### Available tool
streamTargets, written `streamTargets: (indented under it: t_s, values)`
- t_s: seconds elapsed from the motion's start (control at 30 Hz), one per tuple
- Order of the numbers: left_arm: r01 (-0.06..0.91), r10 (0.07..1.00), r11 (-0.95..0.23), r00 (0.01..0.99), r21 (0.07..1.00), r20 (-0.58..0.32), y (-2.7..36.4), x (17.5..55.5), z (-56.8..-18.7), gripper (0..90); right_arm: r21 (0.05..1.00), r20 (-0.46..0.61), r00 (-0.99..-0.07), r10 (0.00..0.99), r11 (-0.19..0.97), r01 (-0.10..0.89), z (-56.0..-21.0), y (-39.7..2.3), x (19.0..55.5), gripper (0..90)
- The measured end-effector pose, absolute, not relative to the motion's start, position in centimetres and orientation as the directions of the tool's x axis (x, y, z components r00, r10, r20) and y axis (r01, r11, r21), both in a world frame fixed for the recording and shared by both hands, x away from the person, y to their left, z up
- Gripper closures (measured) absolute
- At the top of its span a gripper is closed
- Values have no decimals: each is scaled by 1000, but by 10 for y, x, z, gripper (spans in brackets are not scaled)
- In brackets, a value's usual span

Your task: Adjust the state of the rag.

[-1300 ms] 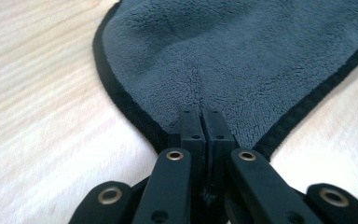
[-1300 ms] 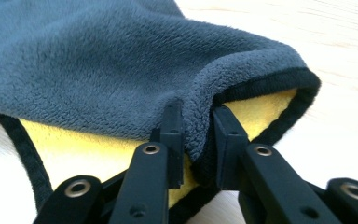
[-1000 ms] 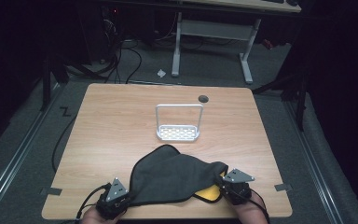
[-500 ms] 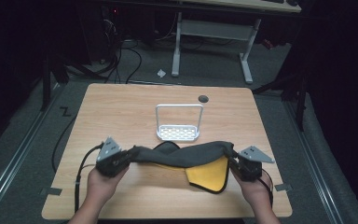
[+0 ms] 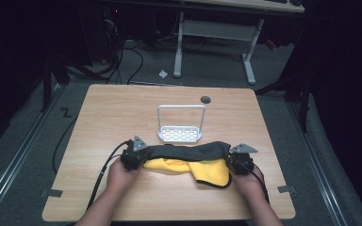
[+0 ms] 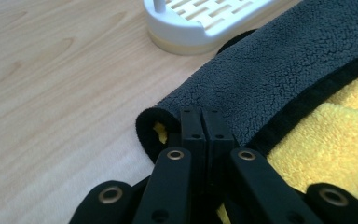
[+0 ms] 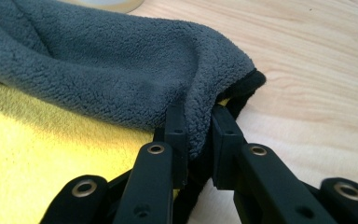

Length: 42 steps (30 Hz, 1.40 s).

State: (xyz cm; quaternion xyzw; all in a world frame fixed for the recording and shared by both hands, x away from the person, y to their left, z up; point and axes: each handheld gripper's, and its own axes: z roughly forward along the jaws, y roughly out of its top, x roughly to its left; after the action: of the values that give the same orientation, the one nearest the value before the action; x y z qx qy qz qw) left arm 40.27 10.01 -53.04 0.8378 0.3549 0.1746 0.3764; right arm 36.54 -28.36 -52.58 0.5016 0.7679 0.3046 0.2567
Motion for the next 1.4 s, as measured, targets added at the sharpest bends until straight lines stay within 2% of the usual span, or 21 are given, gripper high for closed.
streamTargets:
  t_s: [0.33, 0.5, 0.63, 0.73, 0.8, 0.93, 1.03, 1.1, 1.13, 1.27, 1.37, 1.4]
  values:
    - [472, 701, -452, 712, 757, -26, 130, 340, -530, 891, 726, -28, -439, 898, 321, 609, -521, -277, 308, 794]
    - [488, 707, -378, 701, 787, -96, 145, 325, -518, 890, 769, -28, -436, 900, 298, 565, -507, -278, 279, 760]
    - [489, 703, -280, 690, 826, -170, 155, 326, -502, 890, 817, -22, -427, 904, 262, 514, -493, -281, 272, 786]
    - [490, 704, -270, 688, 829, -178, 158, 336, -496, 890, 830, 1, -426, 905, 238, 505, -485, -283, 277, 792]
    - [518, 702, -250, 679, 818, -215, 159, 350, -497, 888, 833, 3, -424, 906, 232, 503, -481, -285, 288, 787]
    - [589, 735, -262, 635, 764, -237, 155, 383, -511, 875, 818, 47, -400, 915, 195, 541, -482, -286, 325, 744]
    - [616, 776, -259, 591, 744, -219, 153, 399, -523, 820, 789, 46, -372, 927, 194, 582, -494, -284, 354, 697]
    - [618, 793, -227, 566, 752, -225, 156, 404, -524, 739, 778, 40, -353, 935, 193, 599, -499, -283, 366, 639]
    - [616, 800, -218, 558, 757, -223, 158, 403, -523, 684, 774, 44, -338, 940, 182, 606, -500, -283, 371, 614]
    - [578, 816, -156, 532, 801, -225, 167, 389, -512, 571, 803, 11, -330, 944, 188, 565, -490, -283, 368, 550]
    - [522, 802, -165, 564, 837, -194, 162, 366, -502, 554, 823, 5, -333, 943, 185, 537, -481, -285, 358, 549]
    - [507, 790, -178, 584, 843, -184, 158, 357, -500, 557, 827, -1, -346, 938, 196, 527, -481, -284, 351, 581]
